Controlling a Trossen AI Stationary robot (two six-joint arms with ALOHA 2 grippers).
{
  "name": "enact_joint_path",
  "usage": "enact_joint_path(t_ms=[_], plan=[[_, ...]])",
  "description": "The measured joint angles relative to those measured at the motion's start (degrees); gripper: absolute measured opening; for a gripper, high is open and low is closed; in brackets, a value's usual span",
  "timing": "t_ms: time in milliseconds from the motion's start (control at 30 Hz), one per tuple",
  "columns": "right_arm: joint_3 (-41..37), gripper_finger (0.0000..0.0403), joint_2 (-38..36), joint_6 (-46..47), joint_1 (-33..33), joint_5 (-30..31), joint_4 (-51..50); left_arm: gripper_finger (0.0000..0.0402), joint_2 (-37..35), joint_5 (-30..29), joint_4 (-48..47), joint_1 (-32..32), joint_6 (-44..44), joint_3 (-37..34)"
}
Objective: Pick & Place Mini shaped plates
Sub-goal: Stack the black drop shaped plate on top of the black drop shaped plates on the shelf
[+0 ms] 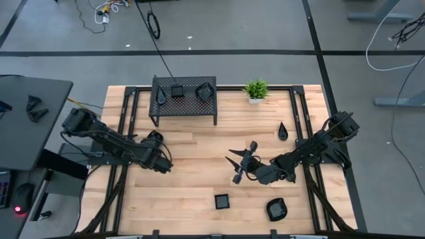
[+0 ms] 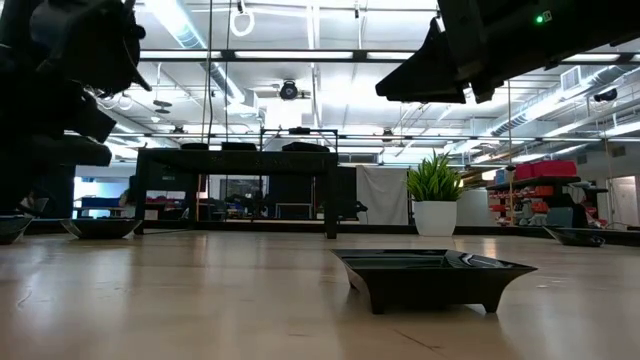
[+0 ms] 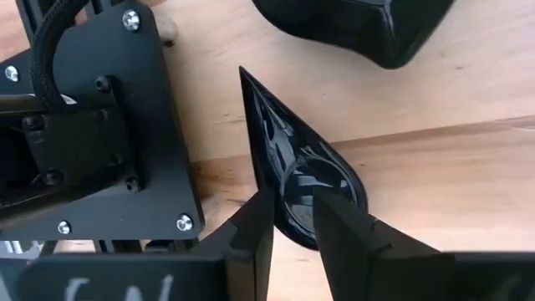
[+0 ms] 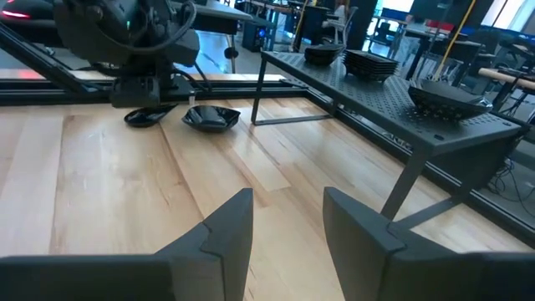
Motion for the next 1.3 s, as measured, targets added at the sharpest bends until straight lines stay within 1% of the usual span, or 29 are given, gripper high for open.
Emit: enact_joint_path(t_ms=[300, 500, 733, 867, 1000, 1300], plan=[[0.0, 0.0148, 0.0, 0.0, 0.0, 0.0, 0.1, 0.0042, 3.5, -1.0, 3.9, 0.0, 3.0, 0.0], [0.0, 0.0148, 0.0, 0.0, 0.0, 0.0, 0.1, 0.0007, 6.2, -0.7, 6.4, -0.1, 3.4, 0.0], [0.0, 0.0148, 0.0, 0.0, 0.0, 0.0, 0.0, 0.0007, 7.3, -0.3, 5.2, -1.4, 2.3, 0.0], [0.0, 0.0148, 0.0, 0.0, 0.0, 0.0, -0.1, 0.0004, 7.3, -1.2, 4.0, -2.1, 1.4, 0.0], [0.0, 0.0148, 0.0, 0.0, 0.0, 0.0, 0.0, 0.0008, 7.3, -3.2, 6.3, -2.6, 1.2, 0.1], [0.0, 0.0148, 0.0, 0.0, 0.0, 0.0, 0.0, 0.0006, 7.2, -4.2, 13.4, -2.7, 3.4, 0.1]])
